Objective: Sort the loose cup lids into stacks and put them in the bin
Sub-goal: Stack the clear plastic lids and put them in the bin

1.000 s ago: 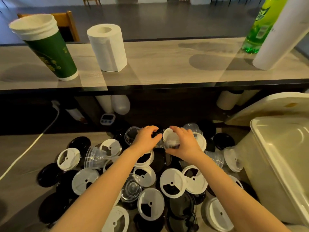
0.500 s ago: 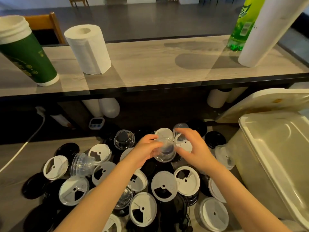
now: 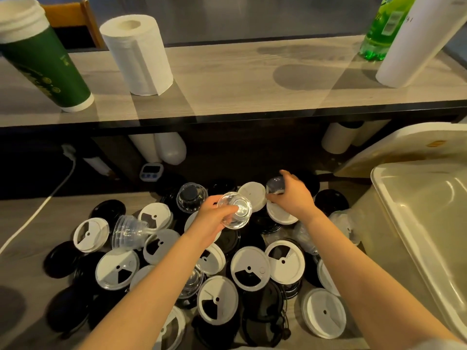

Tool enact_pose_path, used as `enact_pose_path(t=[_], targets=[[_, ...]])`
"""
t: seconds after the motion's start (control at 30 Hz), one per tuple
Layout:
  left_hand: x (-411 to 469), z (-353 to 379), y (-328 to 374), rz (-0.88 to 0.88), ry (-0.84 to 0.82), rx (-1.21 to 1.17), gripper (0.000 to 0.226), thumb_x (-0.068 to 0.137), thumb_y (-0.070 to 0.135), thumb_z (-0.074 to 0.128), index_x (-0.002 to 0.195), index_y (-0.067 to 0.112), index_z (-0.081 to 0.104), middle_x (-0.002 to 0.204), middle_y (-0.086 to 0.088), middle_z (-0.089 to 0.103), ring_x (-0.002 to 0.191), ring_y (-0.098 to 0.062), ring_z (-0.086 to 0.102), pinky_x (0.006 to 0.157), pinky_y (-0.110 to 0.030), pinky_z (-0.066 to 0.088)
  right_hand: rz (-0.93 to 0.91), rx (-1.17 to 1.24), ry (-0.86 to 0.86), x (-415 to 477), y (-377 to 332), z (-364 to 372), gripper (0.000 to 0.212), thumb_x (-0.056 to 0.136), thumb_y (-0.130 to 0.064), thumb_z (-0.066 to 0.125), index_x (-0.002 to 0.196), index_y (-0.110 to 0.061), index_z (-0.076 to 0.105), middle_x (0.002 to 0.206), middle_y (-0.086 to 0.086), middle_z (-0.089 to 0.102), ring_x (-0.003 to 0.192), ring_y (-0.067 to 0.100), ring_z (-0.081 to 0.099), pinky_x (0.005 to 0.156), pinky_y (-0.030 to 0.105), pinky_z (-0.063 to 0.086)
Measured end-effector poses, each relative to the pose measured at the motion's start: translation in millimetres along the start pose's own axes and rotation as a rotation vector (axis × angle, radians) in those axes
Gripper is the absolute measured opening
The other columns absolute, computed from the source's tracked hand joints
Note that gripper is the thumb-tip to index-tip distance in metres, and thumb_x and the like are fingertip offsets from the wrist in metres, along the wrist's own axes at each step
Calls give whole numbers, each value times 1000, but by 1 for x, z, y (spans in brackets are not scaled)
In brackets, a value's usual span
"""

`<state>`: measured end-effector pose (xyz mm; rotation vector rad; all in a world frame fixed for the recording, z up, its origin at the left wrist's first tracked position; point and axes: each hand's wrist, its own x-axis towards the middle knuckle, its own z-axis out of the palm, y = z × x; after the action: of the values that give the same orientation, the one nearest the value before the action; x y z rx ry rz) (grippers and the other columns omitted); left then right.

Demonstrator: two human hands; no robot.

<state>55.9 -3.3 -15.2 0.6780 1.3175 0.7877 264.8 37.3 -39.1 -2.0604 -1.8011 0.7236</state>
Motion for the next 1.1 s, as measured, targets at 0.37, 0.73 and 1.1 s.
enact_pose_path(t=[0.37, 0.73, 1.1], targets=[[-25, 8, -4, -32, -48, -266, 26, 94, 15, 51, 71, 11, 64, 61, -2, 54, 55, -9, 56, 59, -25, 47, -112, 554, 110, -77, -30, -9, 65, 75, -22, 77, 132, -21, 45, 123, -12, 50, 110, 5, 47, 82, 4, 37], [-60, 18, -20, -118, -171, -338, 44, 101, 38, 31, 102, 10, 65, 87, -8, 73, 78, -17, 70, 67, -30, 53, -282, 514, -58, -131, -42, 4, 68, 69, -27, 81, 125, -27, 42, 114, -17, 53, 105, -2, 53, 86, 16, 46], [-79, 32, -39, -47, -195, -244, 29, 98, 15, 43, 121, 1, 52, 92, -9, 67, 79, -18, 66, 58, -28, 52, -343, 242, -17, -161, -23, -7, 77, 69, -41, 80, 134, -26, 41, 128, -14, 51, 115, 0, 46, 90, 15, 37]])
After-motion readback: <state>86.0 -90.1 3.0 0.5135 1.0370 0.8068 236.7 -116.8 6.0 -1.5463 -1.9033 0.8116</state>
